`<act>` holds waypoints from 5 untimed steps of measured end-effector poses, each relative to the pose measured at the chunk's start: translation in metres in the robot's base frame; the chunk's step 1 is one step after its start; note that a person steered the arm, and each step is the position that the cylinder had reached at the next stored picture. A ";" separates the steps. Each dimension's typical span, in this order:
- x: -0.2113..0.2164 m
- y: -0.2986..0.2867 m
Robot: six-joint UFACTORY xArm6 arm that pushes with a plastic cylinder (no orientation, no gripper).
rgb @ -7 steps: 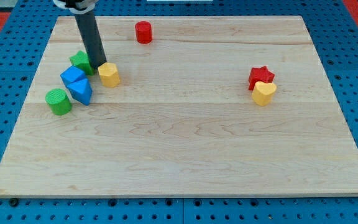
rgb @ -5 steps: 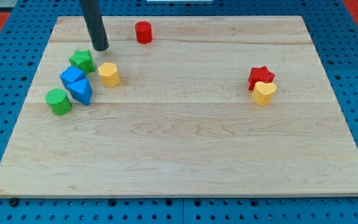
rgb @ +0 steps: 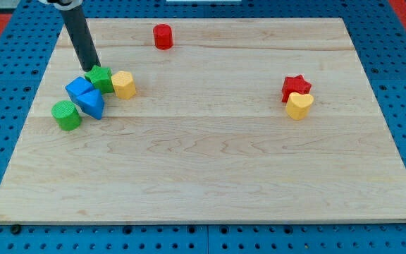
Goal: Slide the green star and red circle into the group of blocks
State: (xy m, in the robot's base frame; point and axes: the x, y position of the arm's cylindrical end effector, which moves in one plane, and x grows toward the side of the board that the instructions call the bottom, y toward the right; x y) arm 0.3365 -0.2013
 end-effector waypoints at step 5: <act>0.022 0.064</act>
State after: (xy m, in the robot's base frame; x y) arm 0.3584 -0.1373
